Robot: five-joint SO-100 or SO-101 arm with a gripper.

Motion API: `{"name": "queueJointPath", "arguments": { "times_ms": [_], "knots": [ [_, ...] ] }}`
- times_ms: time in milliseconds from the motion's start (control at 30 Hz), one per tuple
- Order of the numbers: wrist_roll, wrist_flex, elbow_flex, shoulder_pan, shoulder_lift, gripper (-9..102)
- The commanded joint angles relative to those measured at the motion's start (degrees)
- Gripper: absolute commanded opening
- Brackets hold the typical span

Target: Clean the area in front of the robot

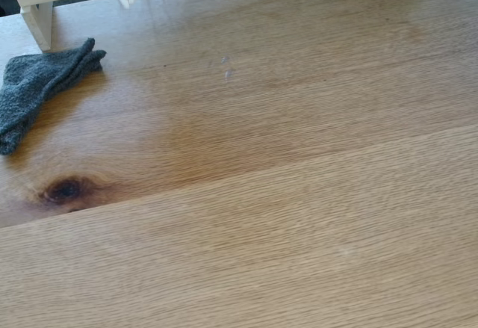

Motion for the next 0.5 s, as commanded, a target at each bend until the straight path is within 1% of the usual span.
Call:
{"name": "queueJointPath", "arguments": {
  "times_ms": [0,333,400,467],
  "knots": [
    [-1.6,-1.1,5.4,19.2,-0.1,0],
    [-1.5,-1.1,5.4,19.4,-0.1,0],
    [-1.6,-2.8,5.4,19.3,-1.3,0],
    [-2.2,-6.4,4.9,19.3,-5.1,0]
  ]
}}
